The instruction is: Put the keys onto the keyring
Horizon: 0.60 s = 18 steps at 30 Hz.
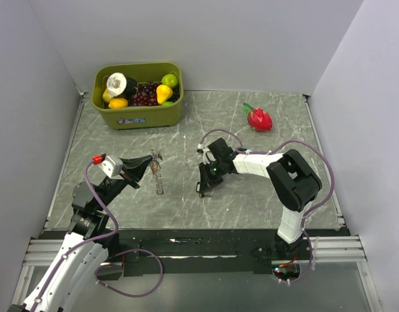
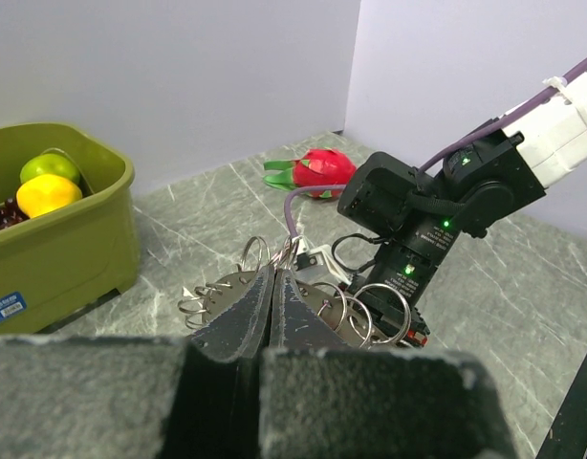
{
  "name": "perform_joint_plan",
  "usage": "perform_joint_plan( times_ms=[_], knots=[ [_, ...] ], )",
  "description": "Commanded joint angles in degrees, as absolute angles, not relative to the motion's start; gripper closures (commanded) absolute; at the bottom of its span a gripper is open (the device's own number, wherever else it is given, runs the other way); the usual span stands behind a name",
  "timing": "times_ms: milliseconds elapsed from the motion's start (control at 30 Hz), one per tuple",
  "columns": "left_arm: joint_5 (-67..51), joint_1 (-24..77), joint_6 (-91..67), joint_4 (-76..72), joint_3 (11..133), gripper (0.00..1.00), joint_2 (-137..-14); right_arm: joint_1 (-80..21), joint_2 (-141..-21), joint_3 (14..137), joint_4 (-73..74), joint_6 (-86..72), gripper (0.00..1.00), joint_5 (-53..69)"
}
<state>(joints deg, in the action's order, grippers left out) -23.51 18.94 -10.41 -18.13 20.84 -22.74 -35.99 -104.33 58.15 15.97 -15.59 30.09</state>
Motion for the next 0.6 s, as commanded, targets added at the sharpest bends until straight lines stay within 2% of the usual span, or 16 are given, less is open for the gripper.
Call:
perform_joint_plan(
  times_ms=[0, 67, 100, 567],
  knots=[
    [-23.3, 18.8, -11.5, -22.4, 21.3, 0.99, -22.7, -35.7, -103.3, 59.2, 16.0, -15.0, 0.85, 30.6],
    [-23.4, 18.8, -11.6, -22.8, 21.2, 0.99, -22.8, -35.7, -102.7, 58.9, 15.6, -14.9, 0.92, 31.3],
    [-23.6, 18.8, -11.6, -22.7, 21.3, 0.99, -22.9, -35.7, -101.9, 58.7, 15.0, -15.0, 1.0, 31.5],
    [-24.9, 18.8, -11.5, -21.9, 21.3, 0.99, -23.1, -35.1, -88.4, 54.7, 11.7, -10.8, 1.0, 32.2]
  ],
)
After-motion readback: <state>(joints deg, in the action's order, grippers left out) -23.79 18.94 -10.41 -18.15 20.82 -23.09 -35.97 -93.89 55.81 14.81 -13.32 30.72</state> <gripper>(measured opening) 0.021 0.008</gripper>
